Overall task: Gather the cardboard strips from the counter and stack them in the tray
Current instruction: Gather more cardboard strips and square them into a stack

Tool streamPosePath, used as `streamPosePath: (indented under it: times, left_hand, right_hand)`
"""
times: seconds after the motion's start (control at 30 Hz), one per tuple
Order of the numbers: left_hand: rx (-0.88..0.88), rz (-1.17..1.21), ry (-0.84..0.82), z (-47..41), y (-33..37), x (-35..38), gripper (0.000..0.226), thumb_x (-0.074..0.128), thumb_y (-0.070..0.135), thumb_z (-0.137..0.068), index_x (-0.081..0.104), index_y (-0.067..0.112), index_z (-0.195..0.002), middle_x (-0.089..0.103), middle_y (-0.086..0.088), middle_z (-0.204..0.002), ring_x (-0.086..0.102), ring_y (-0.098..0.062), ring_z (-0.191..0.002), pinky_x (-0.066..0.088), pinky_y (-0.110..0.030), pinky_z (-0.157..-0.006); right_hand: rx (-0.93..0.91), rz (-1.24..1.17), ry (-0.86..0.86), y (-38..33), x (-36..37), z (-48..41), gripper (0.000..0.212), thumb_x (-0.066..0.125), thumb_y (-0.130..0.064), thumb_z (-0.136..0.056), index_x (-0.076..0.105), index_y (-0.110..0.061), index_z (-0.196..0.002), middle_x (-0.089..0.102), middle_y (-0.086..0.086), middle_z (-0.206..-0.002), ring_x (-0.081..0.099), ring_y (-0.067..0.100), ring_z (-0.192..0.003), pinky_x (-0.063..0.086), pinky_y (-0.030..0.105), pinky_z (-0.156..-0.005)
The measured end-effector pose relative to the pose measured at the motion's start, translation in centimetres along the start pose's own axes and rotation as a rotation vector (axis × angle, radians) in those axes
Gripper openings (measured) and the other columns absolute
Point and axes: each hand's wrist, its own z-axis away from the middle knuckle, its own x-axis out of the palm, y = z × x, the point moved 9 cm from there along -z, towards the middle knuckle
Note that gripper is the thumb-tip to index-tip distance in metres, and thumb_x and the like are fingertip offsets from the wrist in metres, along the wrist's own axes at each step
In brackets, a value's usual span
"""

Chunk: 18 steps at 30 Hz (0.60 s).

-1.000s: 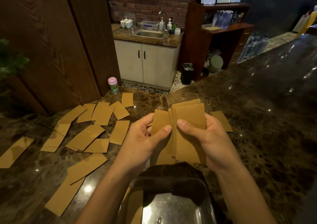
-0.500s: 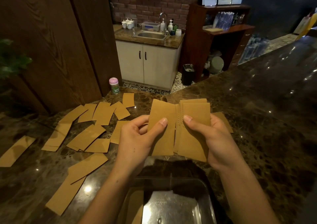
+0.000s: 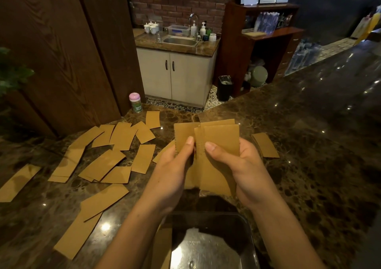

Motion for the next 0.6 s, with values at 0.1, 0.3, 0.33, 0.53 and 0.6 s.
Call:
streamPosePath:
  times: [0.1,0.3,0.33,0.53,0.6]
  left_hand:
    - [0.064,-0.023,0.025,0.0,0.9,-0.9,0.027,0.051,0.027,-0.103,0.066,0.014,-0.122,0.077,-0.007,-0.107,0.073,-0.024,-0.1,0.061,-0.038,-0.076]
    - [0.102,-0.007,0.005,0.2,1.2,0.3,0.027,0.049,0.029,-0.103,0.066,0.026,-0.124,0.075,-0.004,-0.114,0.072,-0.022,-0.105,0.06,-0.031,-0.078]
    - [0.063,0.016,-0.011,0.3,0.9,0.8,0.028,0.046,0.034,-0.103,0.066,0.031,-0.123,0.076,-0.002,-0.114,0.072,-0.02,-0.106,0.06,-0.031,-0.078]
    - [-0.061,0.282,-0.104,0.9,0.0,2.3,0.043,0.034,0.05,-0.102,0.065,0.039,-0.13,0.072,-0.01,-0.126,0.068,-0.023,-0.118,0.057,-0.04,-0.098]
    - [-0.035,0.308,-0.132,0.7,0.4,2.3,0.041,0.033,0.049,-0.103,0.057,0.047,-0.136,0.068,-0.016,-0.13,0.066,-0.028,-0.117,0.055,-0.045,-0.1]
  right_hand:
    - [-0.005,-0.052,0.031,-0.7,-0.8,-0.2,0.04,0.072,-0.021,-0.085,0.068,-0.014,-0.125,0.08,0.008,-0.112,0.078,0.023,-0.099,0.063,0.031,-0.076]
    - [-0.021,-0.1,0.0,0.1,0.8,0.1,0.035,0.067,-0.023,-0.093,0.063,-0.028,-0.128,0.078,-0.001,-0.113,0.076,0.017,-0.104,0.063,0.031,-0.08]
    - [-0.02,-0.093,-0.009,0.6,1.3,0.1,0.038,0.068,-0.026,-0.094,0.061,-0.032,-0.13,0.076,-0.003,-0.116,0.074,0.017,-0.107,0.063,0.033,-0.083]
    - [-0.193,0.393,-0.051,1.0,2.6,0.2,0.074,0.057,-0.066,-0.091,0.014,-0.061,-0.151,0.04,-0.013,-0.154,0.05,0.011,-0.137,0.046,0.048,-0.114]
    - [-0.244,0.53,-0.023,0.3,2.5,0.3,0.079,0.058,-0.078,-0.084,0.008,-0.069,-0.146,0.021,-0.01,-0.165,0.045,0.016,-0.144,0.048,0.045,-0.112]
